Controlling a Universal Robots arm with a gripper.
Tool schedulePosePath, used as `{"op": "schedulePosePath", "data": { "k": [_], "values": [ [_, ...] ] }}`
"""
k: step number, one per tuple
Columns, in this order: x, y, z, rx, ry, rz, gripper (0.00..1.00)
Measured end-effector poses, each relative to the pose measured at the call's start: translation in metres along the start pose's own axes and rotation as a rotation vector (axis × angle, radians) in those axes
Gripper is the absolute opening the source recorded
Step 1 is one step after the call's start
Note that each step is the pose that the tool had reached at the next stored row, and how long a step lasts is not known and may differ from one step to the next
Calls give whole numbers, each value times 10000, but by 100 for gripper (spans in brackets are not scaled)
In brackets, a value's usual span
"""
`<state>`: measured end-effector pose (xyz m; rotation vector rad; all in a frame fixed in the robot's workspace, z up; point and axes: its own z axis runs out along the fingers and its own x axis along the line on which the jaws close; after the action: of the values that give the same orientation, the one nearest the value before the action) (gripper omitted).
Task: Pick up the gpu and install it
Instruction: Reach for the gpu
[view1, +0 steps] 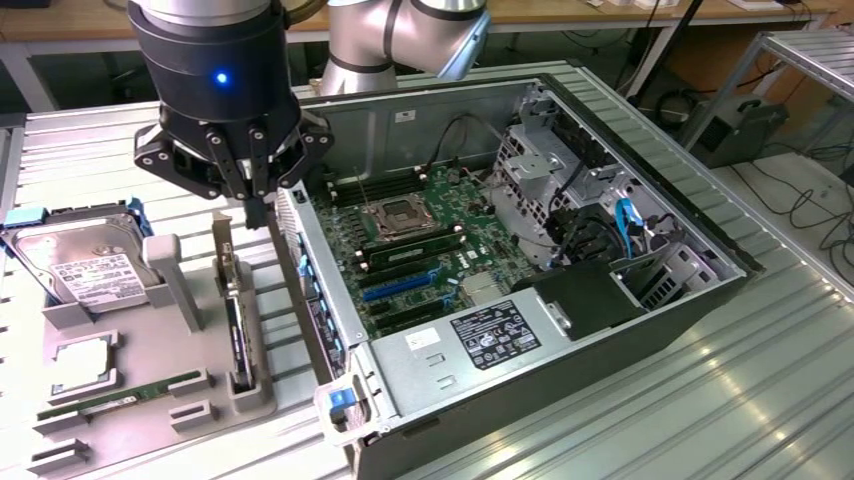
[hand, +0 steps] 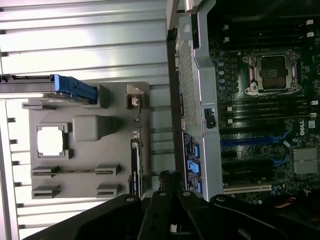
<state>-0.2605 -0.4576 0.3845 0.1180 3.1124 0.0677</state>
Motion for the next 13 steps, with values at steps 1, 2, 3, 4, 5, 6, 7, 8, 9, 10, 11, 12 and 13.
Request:
{"op": "schedulePosePath", "data": {
  "k": [1, 2, 3, 4, 5, 6, 7, 8, 9, 10, 11, 12, 13],
  "values": [
    [0, -8, 1, 0, 0, 0, 11],
    [0, -14, 2, 0, 0, 0, 11],
    [0, -17, 2, -1, 0, 0, 11],
    [1, -21, 2, 0, 0, 0, 11],
    [1, -24, 2, 0, 0, 0, 11],
    [1, -28, 3, -1, 0, 0, 11],
    [1, -31, 3, 0, 0, 0, 11],
    [1, -35, 4, 0, 0, 0, 11],
    [1, -38, 4, 1, 0, 0, 11],
    [1, -41, 5, 0, 0, 0, 11],
    [1, -45, 5, 0, 0, 0, 11],
    [1, -49, 5, 1, 1, 0, 11],
    [2, -52, 5, 0, 0, 0, 11]
  ]
}}
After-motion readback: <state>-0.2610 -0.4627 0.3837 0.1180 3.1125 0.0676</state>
